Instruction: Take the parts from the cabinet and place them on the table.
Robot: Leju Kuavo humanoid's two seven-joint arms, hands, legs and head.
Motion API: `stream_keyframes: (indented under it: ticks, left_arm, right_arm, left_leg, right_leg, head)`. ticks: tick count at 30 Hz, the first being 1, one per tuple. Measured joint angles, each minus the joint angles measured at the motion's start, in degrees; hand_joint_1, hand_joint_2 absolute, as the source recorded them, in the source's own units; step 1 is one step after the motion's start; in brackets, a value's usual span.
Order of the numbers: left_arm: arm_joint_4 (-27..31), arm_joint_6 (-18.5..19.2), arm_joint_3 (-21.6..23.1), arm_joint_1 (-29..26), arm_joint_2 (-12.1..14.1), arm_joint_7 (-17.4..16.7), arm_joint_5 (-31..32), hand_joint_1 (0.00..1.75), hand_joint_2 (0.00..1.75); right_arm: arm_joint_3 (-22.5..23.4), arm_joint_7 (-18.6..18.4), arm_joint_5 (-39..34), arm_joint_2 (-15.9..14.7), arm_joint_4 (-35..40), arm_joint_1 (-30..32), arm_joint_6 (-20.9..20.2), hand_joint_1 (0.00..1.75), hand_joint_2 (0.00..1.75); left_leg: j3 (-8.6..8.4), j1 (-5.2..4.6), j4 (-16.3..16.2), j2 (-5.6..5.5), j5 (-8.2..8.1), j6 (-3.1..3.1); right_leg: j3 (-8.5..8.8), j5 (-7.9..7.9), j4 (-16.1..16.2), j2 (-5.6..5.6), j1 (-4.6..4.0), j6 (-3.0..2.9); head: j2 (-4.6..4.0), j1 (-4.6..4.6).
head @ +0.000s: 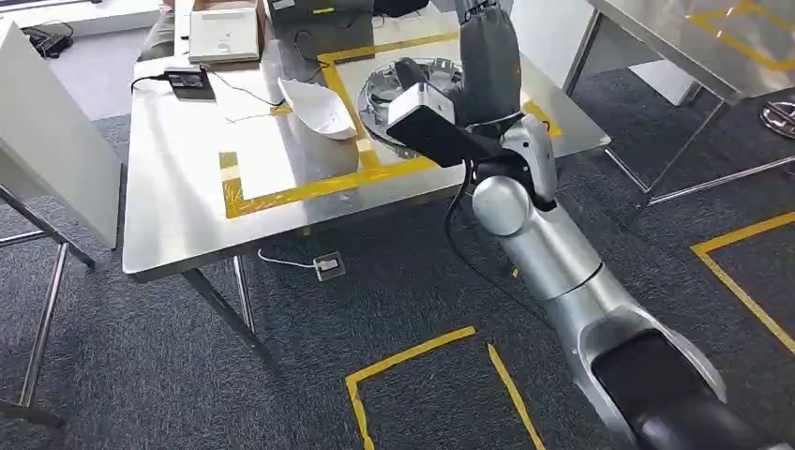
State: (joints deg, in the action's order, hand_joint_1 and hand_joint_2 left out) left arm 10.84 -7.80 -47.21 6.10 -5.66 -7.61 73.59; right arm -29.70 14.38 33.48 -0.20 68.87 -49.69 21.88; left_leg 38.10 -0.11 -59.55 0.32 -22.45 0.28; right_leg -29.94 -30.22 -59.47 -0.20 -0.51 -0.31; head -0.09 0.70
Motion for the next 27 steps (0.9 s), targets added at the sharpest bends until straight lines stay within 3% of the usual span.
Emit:
stream_keyframes:
  ticks: [2,3,4,5,7,8,9,11,12,13,14,15,18,19,20,22,23,24,25,26,27]
  left_arm:
    - [-0.02,0.0,0.0,0.09,0.02,-0.02,0.15,0.0,0.0]
    - [-0.02,0.0,0.0,0.04,0.02,-0.04,0.24,0.0,0.0]
    - [-0.02,0.0,0.0,0.01,0.18,-0.09,0.31,0.0,0.0]
    - [-0.07,0.02,0.0,-0.01,0.11,-0.09,0.33,0.0,0.0]
    - [-0.11,0.02,0.0,0.01,0.02,-0.13,0.35,0.0,0.0]
    - [-0.09,0.02,0.0,0.0,0.11,-0.11,0.37,0.0,0.0]
    - [-0.11,0.02,0.0,0.02,0.2,-0.11,0.37,0.0,0.0]
    - [-0.09,0.02,0.0,0.01,0.31,-0.11,0.39,0.0,0.0]
    - [-0.09,0.02,0.0,0.01,0.35,-0.11,0.39,0.0,0.0]
    - [-0.09,0.02,0.0,0.05,0.33,-0.11,0.4,0.0,0.0]
    - [-0.09,0.04,0.0,0.2,0.33,-0.09,0.42,0.0,0.0]
    - [-0.04,0.07,0.0,0.17,0.35,0.0,0.42,0.0,0.0]
    - [-0.04,0.09,0.0,-0.01,0.33,0.07,0.42,0.0,0.0]
    - [-0.09,0.09,0.0,-0.04,0.24,0.07,0.42,0.0,0.0]
    - [-0.07,0.09,0.0,-0.04,0.24,0.07,0.42,0.0,0.0]
    - [-0.04,0.0,0.0,-0.21,0.26,0.07,0.37,0.0,0.0]
    - [-0.04,-0.06,-0.02,-0.37,0.26,0.22,0.31,0.0,0.0]
    - [-0.04,-0.11,-0.02,-0.61,0.24,0.54,0.28,0.0,0.0]
    - [-0.04,-0.11,-0.02,-0.93,0.15,0.89,0.24,0.0,0.0]
    - [-0.04,-0.11,-0.04,-1.28,0.13,1.34,0.26,0.0,0.0]
    - [-0.07,-0.04,-0.04,-1.62,0.06,1.82,0.28,0.0,1.75]
  right_arm:
    - [0.0,-0.2,0.13,-0.04,-0.02,-0.26,0.02,0.0,0.0]
    - [-0.02,-0.33,0.26,-0.02,-0.02,-0.12,0.0,0.0,0.0]
    - [-0.02,-0.5,0.41,-0.02,-0.04,-0.18,-0.02,0.0,0.0]
    - [-0.02,-0.55,0.52,-0.02,-0.04,-0.24,-0.09,0.0,0.0]
    - [-0.02,-0.72,0.68,-0.04,-0.04,-0.08,-0.09,0.0,0.0]
    - [-0.02,-0.72,0.77,-0.04,-0.04,0.05,-0.09,0.0,0.0]
    - [-0.02,-0.79,0.81,-0.04,-0.04,0.28,-0.09,0.0,0.0]
    - [-0.02,-1.03,0.83,-0.09,-0.09,0.76,-0.09,0.0,0.0]
    - [-0.02,-1.12,0.94,-0.13,-0.09,0.83,-0.09,0.0,0.0]
    - [-0.02,-1.2,1.07,-0.2,-0.09,0.79,-0.07,0.0,0.0]
    - [-0.02,-1.36,1.16,-0.22,-0.07,0.75,0.02,0.0,0.0]
    - [0.02,-1.51,1.27,-0.55,-0.11,0.81,0.13,0.0,0.0]
    - [0.15,-1.86,2.03,-1.6,-1.56,0.75,0.87,0.0,0.0]
    - [0.44,-1.99,2.08,-2.44,-3.01,0.77,1.24,0.0,0.0]
    - [0.76,-1.95,1.9,-3.27,-4.17,0.77,1.61,0.0,0.0]
    - [2.19,-0.72,1.44,-5.03,-8.07,0.44,3.04,0.0,0.0]
    - [3.03,-0.14,1.12,-5.98,-10.76,0.5,3.54,0.0,0.0]
    - [3.76,0.39,0.88,-6.83,-13.06,0.82,3.89,0.0,0.0]
    - [4.61,1.18,0.44,-7.89,-15.53,1.55,4.17,0.0,0.0]
    - [5.49,2.04,-0.2,-8.9,-17.71,2.5,4.63,0.0,0.0]
    - [6.74,2.76,-1.16,-10.19,-20.23,3.94,5.12,0.0,0.0]
  left_leg:
    - [0.03,0.29,0.35,0.03,1.11,-0.75]
    - [0.14,0.03,0.74,-0.06,1.69,-1.19]
    - [0.42,0.26,0.26,-0.23,0.79,-1.37]
    - [1.37,0.19,-1.54,-0.32,-2.43,-1.63]
    - [3.54,0.58,-9.34,-0.32,-9.47,-2.32]
    - [4.19,0.69,-13.23,-0.32,-11.25,-2.62]
    - [4.19,0.8,-15.93,-0.31,-11.19,-2.91]
    - [1.53,1.11,-15.42,-0.3,-6.68,-3.38]
    - [-1.46,1.31,-12.11,-0.3,-4.57,-3.58]
    - [-5.06,1.55,-7.7,-0.31,-4.64,-3.75]
    - [-8.93,1.52,-2.31,-0.41,-8.1,-3.93]
    - [-10.48,1.01,1.2,-0.77,-9.7,-3.03]
    - [-9.04,0.79,0.37,-0.59,-8.65,-1.09]
    - [-8.48,1.12,0.56,-0.19,-7.81,-0.38]
    - [-7.66,1.11,0.56,-0.15,-7.09,0.11]
    - [-6.1,1.06,0.54,-0.22,-5.44,0.56]
    - [-5.08,0.95,0.48,-0.21,-4.57,0.71]
    - [-4.08,0.85,0.46,-0.28,-4.08,0.79]
    - [-3.1,0.77,0.42,-0.3,-3.38,0.8]
    - [-2.28,0.66,0.4,-0.28,-2.78,0.79]
    - [-1.54,0.54,0.39,-0.3,-2.15,0.8]
  right_leg:
    - [-0.42,0.64,0.49,0.16,-0.37,-0.6]
    - [-0.74,1.44,1.13,0.12,-0.04,-1.03]
    - [-1.05,2.46,1.62,-0.38,0.44,-1.15]
    - [-1.84,3.25,1.77,-0.26,0.57,-1.71]
    - [-3.84,4.86,1.76,-0.22,0.69,-1.85]
    - [-4.84,5.63,1.74,-0.22,0.74,-1.77]
    - [-5.81,6.38,1.7,-0.24,0.82,-1.61]
    - [-7.94,7.96,1.56,-0.3,1.1,-1.14]
    - [-9.05,8.76,1.37,-0.32,1.3,-0.77]
    - [-9.89,9.39,1.05,-0.31,1.4,-0.35]
    - [-10.56,9.91,0.73,-0.28,1.24,0.12]
    - [-10.77,10.33,0.48,-0.3,1.27,0.53]
    - [-10.5,12.23,1.47,-0.35,1.35,1.75]
    - [-10.71,11.77,1.18,-0.26,1.59,2.07]
    - [-11.51,8.72,-0.35,-0.17,1.56,2.34]
    - [-13.62,0.85,-8.14,-0.07,1.52,2.75]
    - [-14.41,-1.43,-12.57,-0.02,1.51,2.89]
    - [-14.7,-1.73,-15.81,0.03,1.49,2.94]
    - [-14.22,0.08,-17.26,0.06,1.43,2.83]
    - [-12.87,2.68,-16.74,0.08,1.34,2.62]
    - [-10.18,5.13,-14.05,0.09,1.17,2.22]
  head:
    - [0.0,0.26]
    - [0.0,0.31]
    - [0.0,0.41]
    - [0.0,0.2]
    - [0.0,0.13]
    - [0.0,0.11]
    - [0.0,0.11]
    - [0.0,0.13]
    - [0.0,0.13]
    - [0.0,0.11]
    - [0.0,0.07]
    - [0.0,0.24]
    - [0.0,0.17]
    - [0.0,0.15]
    - [0.0,0.24]
    - [0.0,0.24]
    - [0.0,0.2]
    - [0.0,0.22]
    - [0.0,0.24]
    - [0.0,0.22]
    - [0.0,0.22]
